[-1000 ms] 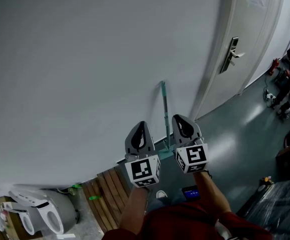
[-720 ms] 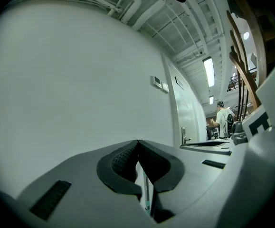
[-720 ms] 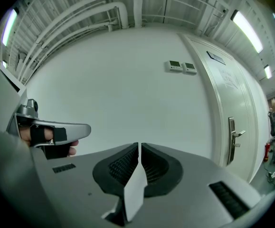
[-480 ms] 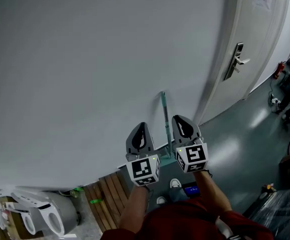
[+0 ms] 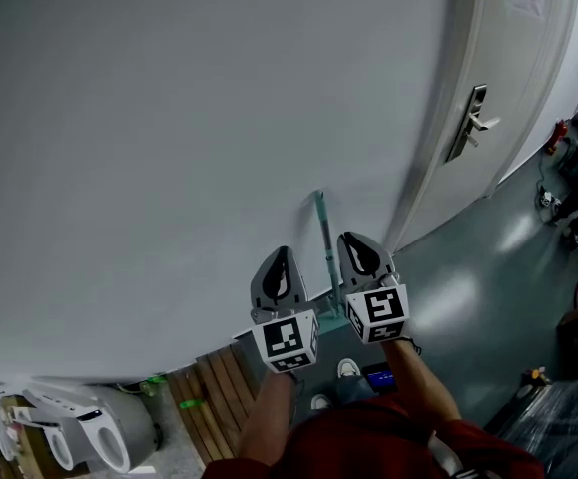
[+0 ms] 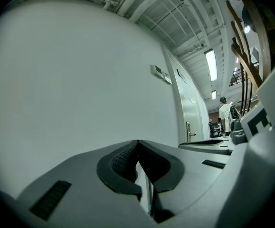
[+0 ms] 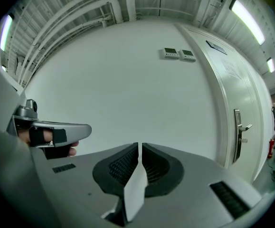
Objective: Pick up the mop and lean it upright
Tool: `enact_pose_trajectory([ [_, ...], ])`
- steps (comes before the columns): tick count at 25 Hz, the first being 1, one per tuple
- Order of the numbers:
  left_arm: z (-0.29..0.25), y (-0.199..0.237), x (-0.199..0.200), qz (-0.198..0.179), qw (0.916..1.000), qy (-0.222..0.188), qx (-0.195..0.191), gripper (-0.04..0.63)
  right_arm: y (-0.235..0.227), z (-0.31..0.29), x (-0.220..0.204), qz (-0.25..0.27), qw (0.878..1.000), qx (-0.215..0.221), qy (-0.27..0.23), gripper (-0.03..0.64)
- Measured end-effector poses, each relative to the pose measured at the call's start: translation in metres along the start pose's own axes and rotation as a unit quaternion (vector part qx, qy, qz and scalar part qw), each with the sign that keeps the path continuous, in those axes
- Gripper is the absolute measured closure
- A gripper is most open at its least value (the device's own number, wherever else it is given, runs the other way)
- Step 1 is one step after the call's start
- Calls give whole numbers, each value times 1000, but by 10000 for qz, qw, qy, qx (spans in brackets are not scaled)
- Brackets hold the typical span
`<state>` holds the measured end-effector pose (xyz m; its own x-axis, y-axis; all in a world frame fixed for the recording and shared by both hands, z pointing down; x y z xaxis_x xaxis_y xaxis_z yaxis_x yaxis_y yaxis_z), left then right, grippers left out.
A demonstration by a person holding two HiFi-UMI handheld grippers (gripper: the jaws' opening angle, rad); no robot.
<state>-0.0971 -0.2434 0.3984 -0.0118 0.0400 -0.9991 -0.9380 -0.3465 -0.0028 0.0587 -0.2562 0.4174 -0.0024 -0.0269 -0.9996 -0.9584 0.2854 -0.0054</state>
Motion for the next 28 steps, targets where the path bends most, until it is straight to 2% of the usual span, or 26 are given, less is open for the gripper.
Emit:
enact_pose_trajectory([
  [4, -9, -2, -2, -24, 10000, 20, 33, 582, -9, -18, -14, -119, 9998, 35, 150, 577],
  [6, -13, -1, -3, -42, 10000, 40, 63, 581, -13, -29, -21, -197, 9995, 75, 235, 492],
  [13, -19, 6, -2, -90, 9998, 45, 188, 581, -19, -74, -45, -106, 9980, 145, 608, 451],
  [22, -20, 16, -5, -166, 9991, 115, 381, 581, -32, -136, -67, 17, 9954, 187, 941, 433],
  [28, -20, 21, -9, -202, 9984, 197, 488, 581, -34, -154, -75, 56, 9941, 208, 1067, 433],
])
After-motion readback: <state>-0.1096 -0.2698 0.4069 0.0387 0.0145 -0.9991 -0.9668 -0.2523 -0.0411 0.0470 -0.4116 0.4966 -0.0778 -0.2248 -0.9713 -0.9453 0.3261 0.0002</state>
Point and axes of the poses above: the fingertips, and each gripper's own axes: z backward along the fingers, y to its left, x out of its top, the point moved 8 cm from there along z, backward along the fingers, and after that the axes turned 2 degrees about -x, right-handed, at the moved point
